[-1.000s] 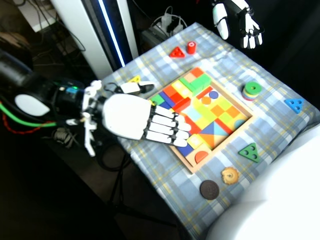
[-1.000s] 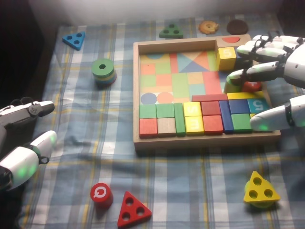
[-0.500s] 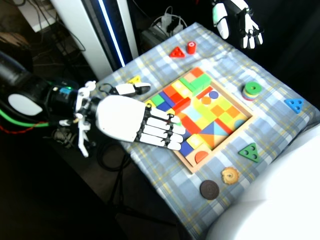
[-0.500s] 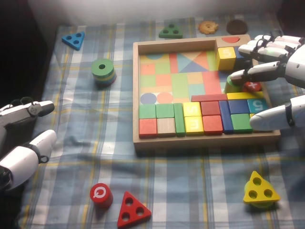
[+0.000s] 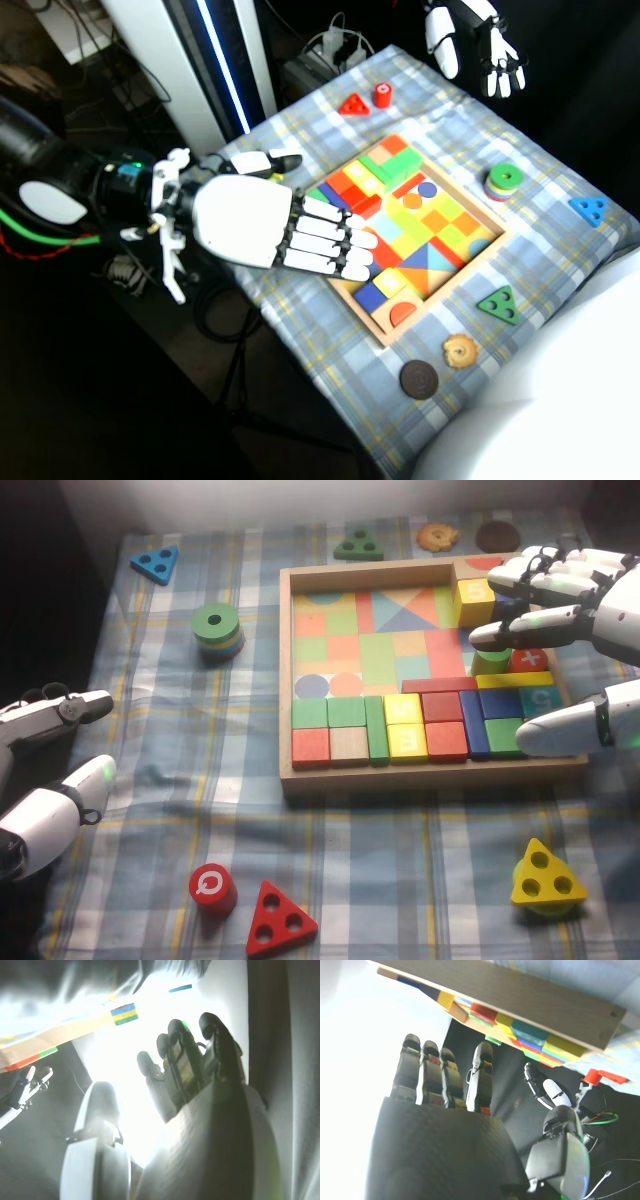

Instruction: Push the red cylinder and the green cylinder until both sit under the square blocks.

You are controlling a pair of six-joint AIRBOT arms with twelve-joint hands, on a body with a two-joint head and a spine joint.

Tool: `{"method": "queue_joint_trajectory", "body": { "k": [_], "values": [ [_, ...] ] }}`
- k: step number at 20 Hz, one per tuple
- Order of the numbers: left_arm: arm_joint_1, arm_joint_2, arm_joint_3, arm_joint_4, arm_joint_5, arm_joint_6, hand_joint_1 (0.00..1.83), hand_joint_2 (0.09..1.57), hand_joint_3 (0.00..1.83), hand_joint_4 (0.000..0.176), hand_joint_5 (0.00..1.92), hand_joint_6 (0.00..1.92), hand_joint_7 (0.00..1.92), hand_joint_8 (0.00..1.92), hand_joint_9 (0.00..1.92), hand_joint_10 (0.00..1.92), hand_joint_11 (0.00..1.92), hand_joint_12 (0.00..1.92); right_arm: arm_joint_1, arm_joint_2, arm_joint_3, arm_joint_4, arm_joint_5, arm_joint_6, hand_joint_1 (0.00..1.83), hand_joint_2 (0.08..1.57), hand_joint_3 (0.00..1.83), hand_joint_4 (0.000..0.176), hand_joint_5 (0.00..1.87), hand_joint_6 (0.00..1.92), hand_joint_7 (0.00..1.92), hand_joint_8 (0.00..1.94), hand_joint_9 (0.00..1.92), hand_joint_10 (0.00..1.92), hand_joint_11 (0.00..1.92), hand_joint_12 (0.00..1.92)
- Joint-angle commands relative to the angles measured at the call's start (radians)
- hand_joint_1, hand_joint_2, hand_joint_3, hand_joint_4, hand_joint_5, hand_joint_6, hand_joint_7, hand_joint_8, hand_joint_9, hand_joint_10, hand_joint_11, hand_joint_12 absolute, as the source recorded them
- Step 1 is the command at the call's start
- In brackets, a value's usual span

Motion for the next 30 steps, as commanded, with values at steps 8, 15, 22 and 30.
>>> {"method": "queue_joint_trajectory", "body": {
  "k": [8, 15, 22, 30],
  "values": [
    [0.003, 0.001, 0.007, 0.031, -0.116, -0.01, 0.78, 1.3, 0.0, 0.059, 0.68, 0.0, 0.51, 0.0, 0.44, 0.0, 0.0, 0.38, -0.029, 0.08, -0.068, 0.25, 0.291, -0.167, 0.0, 0.96, 0.01, 0.162, 0.38, 0.0, 0.05, 0.0, 0.0, 0.0, 0.0, 0.0],
    [0.001, 0.01, 0.008, 0.032, -0.119, -0.014, 0.8, 1.31, 0.0, 0.053, 0.6, 0.0, 0.49, 0.0, 0.42, 0.0, 0.0, 0.33, -0.455, 0.082, -0.185, 0.672, 0.757, -0.184, 0.15, 1.27, 0.01, 0.042, 0.4, 0.01, 0.16, 0.0, 0.03, 0.0, 0.0, 0.0],
    [-0.004, 0.016, 0.015, 0.026, -0.127, -0.014, 0.81, 1.3, 0.0, 0.077, 0.62, 0.0, 0.5, 0.0, 0.42, 0.0, 0.0, 0.41, -0.547, 0.058, -0.254, 0.8, 0.939, -0.188, 0.15, 1.29, 0.0, 0.033, 0.4, 0.0, 0.23, 0.01, 0.1, 0.01, 0.08, 0.03],
    [-0.016, -0.014, 0.028, 0.031, -0.135, -0.048, 0.87, 1.28, 0.0, 0.057, 0.66, 0.0, 0.52, 0.0, 0.44, 0.0, 0.0, 0.51, -0.559, -0.026, -0.291, 0.879, 1.056, -0.184, 0.07, 1.28, 0.0, 0.057, 0.4, 0.0, 0.24, 0.0, 0.12, 0.0, 0.09, 0.03]
  ]
}}
